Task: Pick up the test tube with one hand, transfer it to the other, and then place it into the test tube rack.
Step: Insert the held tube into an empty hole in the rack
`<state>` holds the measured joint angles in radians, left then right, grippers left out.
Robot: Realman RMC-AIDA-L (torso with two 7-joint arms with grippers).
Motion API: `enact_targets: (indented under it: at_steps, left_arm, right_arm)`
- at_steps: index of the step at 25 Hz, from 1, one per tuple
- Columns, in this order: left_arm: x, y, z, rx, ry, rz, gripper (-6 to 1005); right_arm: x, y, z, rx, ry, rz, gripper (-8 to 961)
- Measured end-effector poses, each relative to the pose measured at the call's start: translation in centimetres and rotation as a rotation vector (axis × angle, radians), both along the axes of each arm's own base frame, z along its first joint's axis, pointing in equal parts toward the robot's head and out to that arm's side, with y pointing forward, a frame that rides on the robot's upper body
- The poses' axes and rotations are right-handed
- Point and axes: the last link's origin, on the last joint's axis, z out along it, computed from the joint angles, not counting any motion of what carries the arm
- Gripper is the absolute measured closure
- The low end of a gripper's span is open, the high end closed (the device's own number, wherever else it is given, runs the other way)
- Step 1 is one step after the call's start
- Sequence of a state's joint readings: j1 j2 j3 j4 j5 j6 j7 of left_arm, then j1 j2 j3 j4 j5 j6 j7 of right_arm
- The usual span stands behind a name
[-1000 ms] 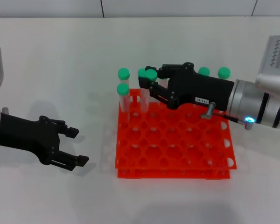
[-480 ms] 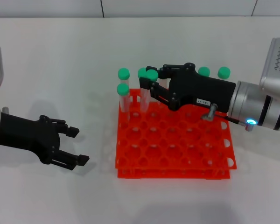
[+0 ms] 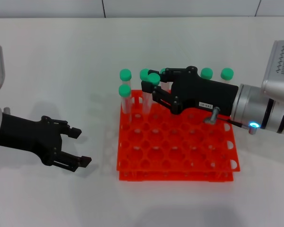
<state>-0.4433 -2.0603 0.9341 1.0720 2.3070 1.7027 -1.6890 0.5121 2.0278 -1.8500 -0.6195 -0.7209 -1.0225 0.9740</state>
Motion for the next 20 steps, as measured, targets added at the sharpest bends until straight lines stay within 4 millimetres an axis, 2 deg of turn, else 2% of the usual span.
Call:
enact_targets:
  at_steps: [20]
  left_arm:
    - [0.01, -0.06, -0.10, -0.006, 0.001, -0.010, 125]
  right_arm:
    - [0.04, 0.08, -0.07, -0.008, -0.001, -0.009, 688]
